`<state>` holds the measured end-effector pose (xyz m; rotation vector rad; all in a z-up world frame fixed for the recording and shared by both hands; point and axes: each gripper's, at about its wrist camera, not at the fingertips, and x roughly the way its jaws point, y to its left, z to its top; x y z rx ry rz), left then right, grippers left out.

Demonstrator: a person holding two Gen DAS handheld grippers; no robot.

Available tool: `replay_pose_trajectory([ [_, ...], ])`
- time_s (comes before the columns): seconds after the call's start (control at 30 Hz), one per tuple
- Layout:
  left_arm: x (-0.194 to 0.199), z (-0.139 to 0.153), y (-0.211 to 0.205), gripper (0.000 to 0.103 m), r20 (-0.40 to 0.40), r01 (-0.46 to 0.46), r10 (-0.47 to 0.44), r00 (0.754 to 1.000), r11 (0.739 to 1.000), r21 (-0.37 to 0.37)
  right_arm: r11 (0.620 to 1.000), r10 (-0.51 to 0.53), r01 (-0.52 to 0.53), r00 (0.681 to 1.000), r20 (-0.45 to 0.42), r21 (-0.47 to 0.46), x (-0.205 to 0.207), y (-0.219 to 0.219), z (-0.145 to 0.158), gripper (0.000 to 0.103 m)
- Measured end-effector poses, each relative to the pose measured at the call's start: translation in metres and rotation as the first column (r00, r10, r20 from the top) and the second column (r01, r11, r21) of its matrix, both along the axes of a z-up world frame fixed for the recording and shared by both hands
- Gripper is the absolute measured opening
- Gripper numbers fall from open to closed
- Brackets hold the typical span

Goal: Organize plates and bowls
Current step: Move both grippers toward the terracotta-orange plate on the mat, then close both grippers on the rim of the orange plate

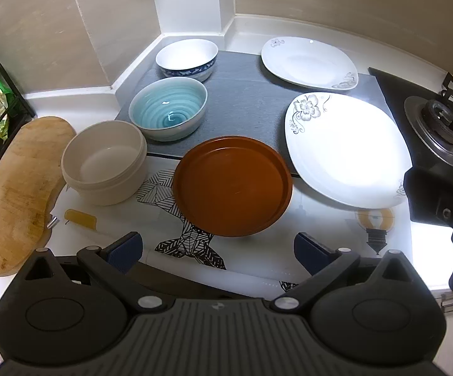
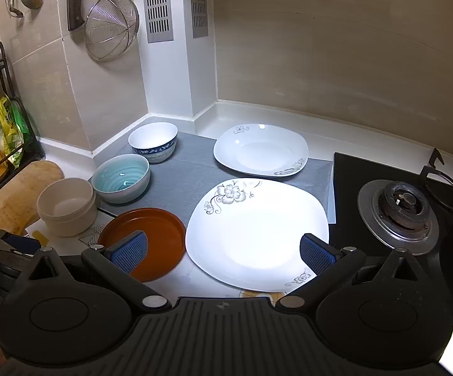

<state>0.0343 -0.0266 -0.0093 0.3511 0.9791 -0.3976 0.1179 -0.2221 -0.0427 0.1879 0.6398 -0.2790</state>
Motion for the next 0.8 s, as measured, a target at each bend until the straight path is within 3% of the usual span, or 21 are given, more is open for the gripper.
replay_pose_trajectory([
  [0.53, 0.003, -0.006, 0.001, 0.103, -0.015, -0.003, 0.003, 1.000, 1.000, 0.005, 1.000, -0.003, 0.003, 1.000, -0.014, 0.016, 0.002, -0.002, -0.004, 0.103],
  [0.8, 0.032, -0.018, 0.021, 0.103, -0.061, -0.096, 0.096, 0.994, 0.995, 0.005, 0.994, 0.043, -0.039, 0.998, -0.042, 0.100, 0.018, 0.000, -0.019, 0.103],
])
